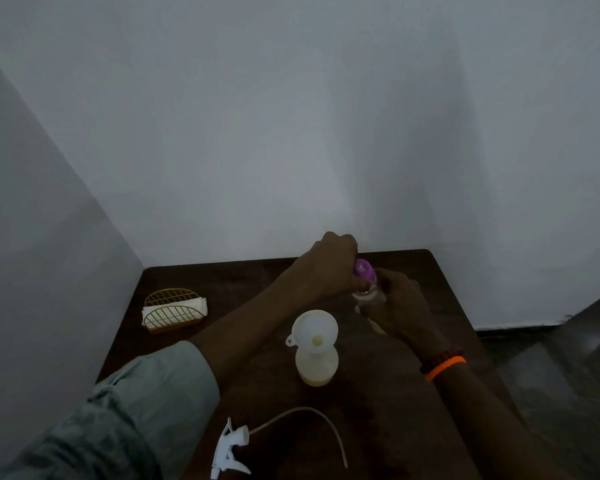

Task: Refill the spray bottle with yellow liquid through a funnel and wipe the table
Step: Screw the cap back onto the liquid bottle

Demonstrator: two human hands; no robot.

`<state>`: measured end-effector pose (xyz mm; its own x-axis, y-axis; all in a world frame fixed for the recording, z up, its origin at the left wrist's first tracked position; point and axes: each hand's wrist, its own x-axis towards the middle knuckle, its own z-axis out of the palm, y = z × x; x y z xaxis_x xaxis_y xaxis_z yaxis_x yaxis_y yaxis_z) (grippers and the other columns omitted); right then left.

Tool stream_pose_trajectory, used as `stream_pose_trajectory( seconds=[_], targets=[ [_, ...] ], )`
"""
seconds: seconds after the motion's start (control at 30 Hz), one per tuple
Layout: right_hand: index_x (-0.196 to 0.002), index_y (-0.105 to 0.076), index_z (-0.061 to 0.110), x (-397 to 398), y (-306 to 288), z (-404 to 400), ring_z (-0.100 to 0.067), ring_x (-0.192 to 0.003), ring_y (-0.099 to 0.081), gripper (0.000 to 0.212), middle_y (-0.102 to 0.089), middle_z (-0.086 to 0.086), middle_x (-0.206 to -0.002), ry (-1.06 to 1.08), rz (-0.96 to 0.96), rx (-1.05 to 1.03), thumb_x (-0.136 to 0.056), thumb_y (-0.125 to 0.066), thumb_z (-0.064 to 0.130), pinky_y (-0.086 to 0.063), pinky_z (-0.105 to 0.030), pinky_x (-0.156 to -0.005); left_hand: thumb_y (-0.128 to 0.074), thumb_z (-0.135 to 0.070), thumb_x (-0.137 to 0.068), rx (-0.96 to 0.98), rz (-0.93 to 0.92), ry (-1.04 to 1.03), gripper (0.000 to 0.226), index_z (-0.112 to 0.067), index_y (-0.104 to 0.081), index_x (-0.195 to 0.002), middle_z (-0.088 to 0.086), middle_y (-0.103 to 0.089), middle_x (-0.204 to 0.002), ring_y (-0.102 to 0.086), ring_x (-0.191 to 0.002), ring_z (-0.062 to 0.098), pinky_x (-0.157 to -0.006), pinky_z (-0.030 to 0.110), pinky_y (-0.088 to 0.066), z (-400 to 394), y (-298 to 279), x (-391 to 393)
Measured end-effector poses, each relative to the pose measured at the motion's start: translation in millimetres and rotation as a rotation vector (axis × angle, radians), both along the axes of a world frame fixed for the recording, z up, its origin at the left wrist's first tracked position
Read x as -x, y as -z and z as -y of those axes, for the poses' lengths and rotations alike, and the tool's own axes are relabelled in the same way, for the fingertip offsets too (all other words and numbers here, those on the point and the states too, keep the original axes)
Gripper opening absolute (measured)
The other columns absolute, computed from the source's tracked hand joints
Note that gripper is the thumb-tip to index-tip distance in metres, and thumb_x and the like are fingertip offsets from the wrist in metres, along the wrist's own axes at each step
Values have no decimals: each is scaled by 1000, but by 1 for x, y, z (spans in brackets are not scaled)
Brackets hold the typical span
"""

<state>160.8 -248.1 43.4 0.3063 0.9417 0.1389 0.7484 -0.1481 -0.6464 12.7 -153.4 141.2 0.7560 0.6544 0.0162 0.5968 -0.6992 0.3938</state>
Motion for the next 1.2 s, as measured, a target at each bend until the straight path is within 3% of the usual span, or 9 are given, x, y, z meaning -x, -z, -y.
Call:
stream_pose_trajectory(
  seconds=[0.17,0.37,0.5,0.57,0.67,0.73,0.97,1.07,1.2],
  targets=[
    [-121,-63,16,1,-2,2,-9,-96,-65,61,-70,3,-108,-35,-34,-3,-67,-88,31,-52,-27,-84,-82,-35,-77,-15,-6,173,58,-10,-61,-125,8,-64,-117,-62,-101,17,-82,24,-53,-6,-4,4],
    [-112,-67,17,-1,-9,5,-7,-91,-68,50,-73,3,-100,-115,-77,53,-69,-89,28,-57,-34,-88,-72,-7,-82,-34,-20,491,43,-11,-65,-123,8,-59,-129,-56,-117,23,-101,41,-47,-2,-5,4],
    [-116,-66,20,-1,-14,4,-6,-96,-67,54,-71,8,-103,-78,-122,47,-68,-89,28,-54,-30,-87,-79,-24,-75,59,55,452,71,-23,-47,-138,7,-46,-140,-45,-130,22,-104,37,-46,-4,-2,5],
    [-118,-65,20,0,-18,3,-6,-98,-66,55,-70,9,-103,-79,-134,48,-69,-88,23,-52,-28,-88,-81,-46,-71,54,113,261,82,-27,-41,-141,4,-47,-135,-52,-119,18,-97,34,-50,-5,-3,7],
    [-119,-64,20,-1,-17,3,-6,-100,-65,55,-68,12,-101,-71,-159,65,-69,-88,20,-48,-22,-86,-75,-61,-71,-30,92,-23,65,-15,-62,-115,4,-63,-106,-64,-90,16,-80,39,-59,-7,-8,8],
    [-116,-65,20,0,-16,3,-6,-99,-66,53,-69,10,-101,-63,-168,80,-68,-89,20,-50,-23,-85,-77,-55,-73,36,137,5,53,-12,-68,-102,2,-67,-93,-65,-79,13,-74,37,-61,-5,-10,7],
    [-103,-65,24,5,-18,0,2,-86,-62,41,-66,14,-90,-73,-171,60,-69,-89,22,-45,-17,-73,-82,-27,-73,4,174,335,55,-15,-64,-123,3,-64,-115,-59,-105,15,-89,30,-53,-1,-10,10],
    [-104,-66,27,4,-17,2,-1,-92,-65,40,-69,12,-95,-78,-185,63,-70,-88,23,-50,-23,-79,-83,-25,-74,81,252,309,61,-19,-59,-129,1,-62,-121,-58,-109,12,-92,26,-52,-3,-6,10],
    [-110,-66,22,-1,-20,3,-6,-98,-66,46,-71,9,-101,-78,-194,39,-69,-88,20,-52,-29,-86,-85,-26,-73,75,282,178,62,-12,-60,-128,5,-65,-118,-64,-97,12,-88,27,-56,-9,-2,16]
  ],
)
